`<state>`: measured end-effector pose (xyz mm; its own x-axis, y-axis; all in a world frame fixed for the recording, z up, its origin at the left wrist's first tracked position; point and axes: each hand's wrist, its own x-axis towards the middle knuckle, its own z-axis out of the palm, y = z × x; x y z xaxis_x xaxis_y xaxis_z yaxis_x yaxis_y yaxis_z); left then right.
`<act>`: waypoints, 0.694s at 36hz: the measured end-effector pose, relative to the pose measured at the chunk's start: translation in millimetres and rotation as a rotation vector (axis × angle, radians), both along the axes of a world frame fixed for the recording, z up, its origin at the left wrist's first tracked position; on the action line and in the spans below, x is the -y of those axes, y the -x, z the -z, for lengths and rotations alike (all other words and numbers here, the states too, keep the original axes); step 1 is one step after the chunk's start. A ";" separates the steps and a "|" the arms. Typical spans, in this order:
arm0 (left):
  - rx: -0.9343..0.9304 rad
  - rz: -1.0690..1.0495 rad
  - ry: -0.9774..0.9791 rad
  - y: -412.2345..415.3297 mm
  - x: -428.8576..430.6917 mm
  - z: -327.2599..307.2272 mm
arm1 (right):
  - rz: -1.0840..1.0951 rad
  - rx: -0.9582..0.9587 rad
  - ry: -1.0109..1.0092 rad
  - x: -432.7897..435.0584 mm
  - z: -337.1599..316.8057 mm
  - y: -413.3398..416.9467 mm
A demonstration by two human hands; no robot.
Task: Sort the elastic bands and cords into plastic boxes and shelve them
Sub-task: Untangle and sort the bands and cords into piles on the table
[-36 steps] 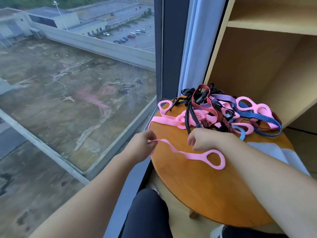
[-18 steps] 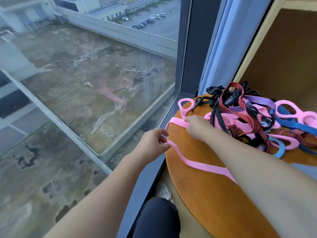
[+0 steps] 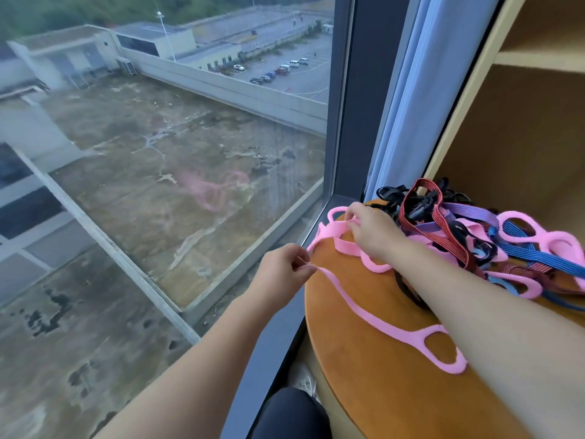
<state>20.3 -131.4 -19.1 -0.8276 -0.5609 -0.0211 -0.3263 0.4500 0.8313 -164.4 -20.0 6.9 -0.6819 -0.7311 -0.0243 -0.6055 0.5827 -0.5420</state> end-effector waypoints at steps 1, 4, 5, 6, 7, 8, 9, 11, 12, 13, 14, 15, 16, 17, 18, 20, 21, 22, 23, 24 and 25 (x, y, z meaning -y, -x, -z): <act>-0.017 -0.007 0.000 1.9 -1.2 -5.3 | 0.007 0.007 0.049 -4.6 -8.7 0.0; -0.070 -0.024 0.016 8.8 -5.3 -22.5 | 0.022 -0.002 0.157 -21.5 -35.1 0.0; -0.082 -0.023 0.022 11.4 -7.1 -28.5 | 0.019 -0.005 0.192 -27.7 -45.3 -0.5; -0.093 -0.019 0.027 14.5 -9.5 -34.4 | 0.013 -0.003 0.235 -34.2 -56.6 -1.9; -0.104 -0.013 0.026 17.7 -12.4 -40.2 | 0.001 0.001 0.284 -40.6 -68.5 -3.9; -0.116 -0.008 0.016 21.1 -15.7 -46.4 | -0.013 0.009 0.337 -47.5 -80.7 -6.5; -0.127 -0.002 -0.005 24.2 -19.5 -53.1 | -0.029 0.025 0.393 -54.3 -93.2 -9.1; -0.137 0.020 -0.080 30.9 -26.9 -67.6 | -0.069 0.067 0.488 -68.0 -119.0 -15.8; -0.141 0.039 -0.129 34.0 -30.7 -75.5 | -0.089 0.087 0.520 -75.1 -131.6 -19.7; -0.151 0.063 -0.181 36.4 -34.7 -83.9 | -0.104 0.101 0.543 -82.2 -143.3 -23.7; -0.169 0.094 -0.225 38.3 -38.7 -92.1 | -0.114 0.107 0.556 -89.7 -153.8 -27.6; -0.187 0.128 -0.241 40.0 -42.7 -99.9 | -0.123 0.101 0.562 -97.0 -162.8 -31.3; -0.199 0.163 -0.227 42.0 -46.9 -107.0 | -0.135 0.089 0.563 -104.6 -170.5 -35.7; -0.200 0.195 -0.196 43.4 -51.5 -113.8 | -0.152 0.084 0.566 -111.8 -176.1 -39.9; -0.195 0.224 -0.156 44.7 -56.6 -120.2 | -0.169 0.087 0.575 -119.1 -179.8 -44.2; -0.217 0.288 -0.092 47.2 -67.5 -128.4 | -0.189 0.093 0.595 -133.4 -182.6 -51.7; -0.224 0.317 -0.057 48.3 -73.5 -130.5 | -0.186 0.094 0.599 -140.3 -182.3 -54.2; -0.218 0.329 -0.024 48.6 -79.8 -131.7 | -0.176 0.093 0.596 -147.0 -181.2 -55.7; -0.205 0.330 -0.004 48.4 -85.8 -132.2 | -0.160 0.089 0.585 -153.3 -179.1 -55.9; -0.190 0.327 0.007 48.1 -91.5 -132.1 | -0.137 0.081 0.561 -159.8 -176.7 -55.5; -0.177 0.322 0.010 47.6 -96.1 -132.1 | -0.108 0.063 0.519 -165.8 -174.1 -54.1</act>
